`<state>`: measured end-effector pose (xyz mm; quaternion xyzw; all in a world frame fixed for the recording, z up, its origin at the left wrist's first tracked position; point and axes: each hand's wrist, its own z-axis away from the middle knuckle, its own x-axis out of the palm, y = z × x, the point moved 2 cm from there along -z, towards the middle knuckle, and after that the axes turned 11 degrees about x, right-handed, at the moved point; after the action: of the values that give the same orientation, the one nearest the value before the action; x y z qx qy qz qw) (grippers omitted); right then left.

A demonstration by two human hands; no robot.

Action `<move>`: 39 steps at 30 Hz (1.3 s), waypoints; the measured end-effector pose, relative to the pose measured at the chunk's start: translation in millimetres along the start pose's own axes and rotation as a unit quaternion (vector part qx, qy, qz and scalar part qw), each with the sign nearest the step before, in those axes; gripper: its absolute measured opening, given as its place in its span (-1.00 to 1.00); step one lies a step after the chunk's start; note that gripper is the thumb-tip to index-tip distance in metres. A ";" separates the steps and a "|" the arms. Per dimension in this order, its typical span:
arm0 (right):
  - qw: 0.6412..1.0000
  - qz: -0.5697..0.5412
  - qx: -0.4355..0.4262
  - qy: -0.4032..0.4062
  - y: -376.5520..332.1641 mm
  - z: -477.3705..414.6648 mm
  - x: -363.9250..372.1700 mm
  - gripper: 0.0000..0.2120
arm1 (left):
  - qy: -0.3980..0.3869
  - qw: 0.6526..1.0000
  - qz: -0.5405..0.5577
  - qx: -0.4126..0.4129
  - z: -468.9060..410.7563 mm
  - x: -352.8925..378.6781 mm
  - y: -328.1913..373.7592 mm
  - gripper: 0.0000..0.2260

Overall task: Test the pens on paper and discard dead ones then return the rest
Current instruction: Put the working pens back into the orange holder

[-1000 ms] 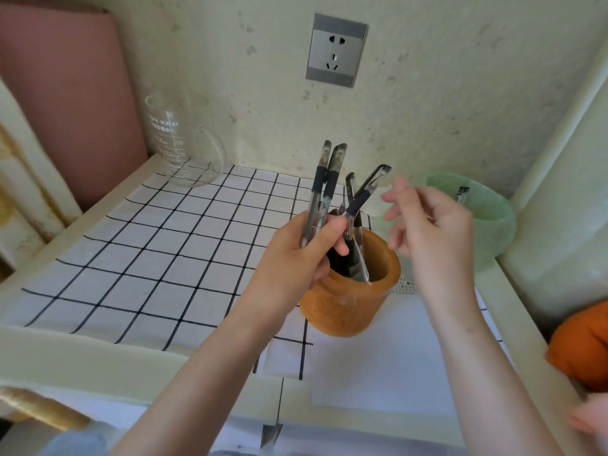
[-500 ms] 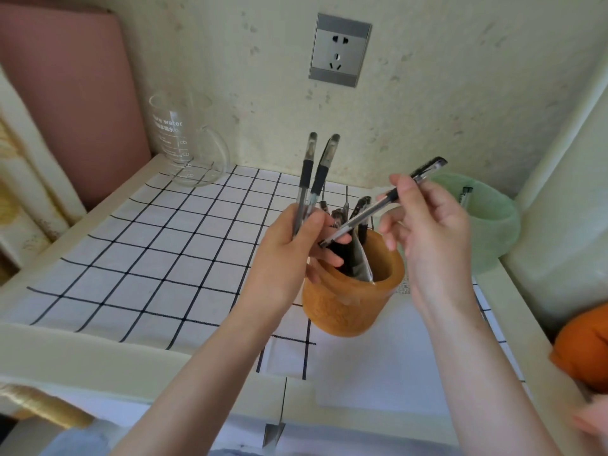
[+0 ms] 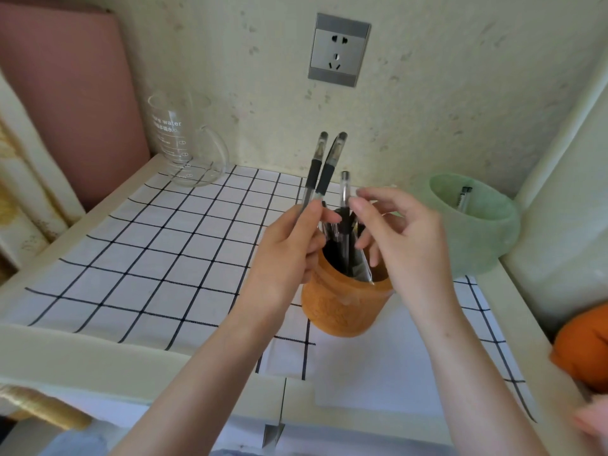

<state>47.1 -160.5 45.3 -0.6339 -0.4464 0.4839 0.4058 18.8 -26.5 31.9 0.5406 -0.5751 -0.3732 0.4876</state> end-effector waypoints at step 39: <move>0.994 -0.081 0.063 -0.034 -10.5 2.6 -5.9 -0.76 | -0.109 0.993 -0.038 0.018 3.3 9.8 0.1 -0.77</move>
<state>42.0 -163.1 56.2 -0.5522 -0.4787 0.4975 0.4674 16.3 -36.5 32.8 0.5267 -0.6104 -0.4375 0.3982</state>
